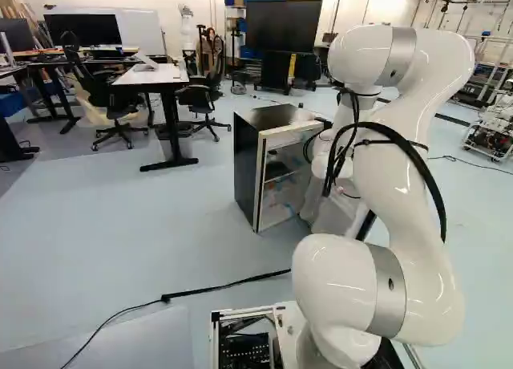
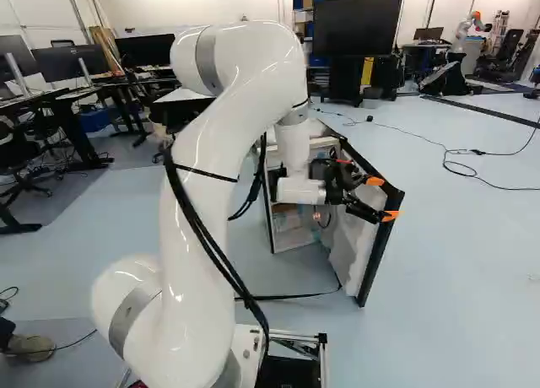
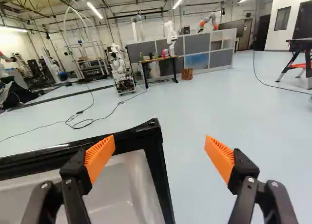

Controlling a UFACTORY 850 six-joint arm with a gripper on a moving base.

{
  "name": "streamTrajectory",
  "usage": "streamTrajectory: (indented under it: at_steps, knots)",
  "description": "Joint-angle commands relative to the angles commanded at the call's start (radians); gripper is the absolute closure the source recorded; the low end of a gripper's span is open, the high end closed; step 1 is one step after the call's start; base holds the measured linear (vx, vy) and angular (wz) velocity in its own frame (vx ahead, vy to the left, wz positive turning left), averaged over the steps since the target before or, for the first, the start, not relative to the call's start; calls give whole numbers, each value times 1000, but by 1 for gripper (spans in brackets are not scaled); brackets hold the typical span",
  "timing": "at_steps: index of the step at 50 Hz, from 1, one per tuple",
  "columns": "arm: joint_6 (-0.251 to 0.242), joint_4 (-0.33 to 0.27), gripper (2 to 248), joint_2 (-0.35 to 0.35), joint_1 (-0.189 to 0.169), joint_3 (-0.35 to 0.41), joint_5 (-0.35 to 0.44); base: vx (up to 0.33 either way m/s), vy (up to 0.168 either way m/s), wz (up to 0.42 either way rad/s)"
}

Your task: Open the fridge door

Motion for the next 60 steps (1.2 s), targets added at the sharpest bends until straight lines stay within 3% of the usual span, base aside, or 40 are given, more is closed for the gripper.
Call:
streamTrajectory:
  at_steps: [15, 46, 60]
  knots:
    - [0, 0, 3, -63, -26, -107, 0, 0, 0, 0]
    - [0, 0, 3, -192, -39, -328, 0, 0, 0, 0]
    - [0, 0, 3, -205, -41, -352, 0, 0, 0, 0]
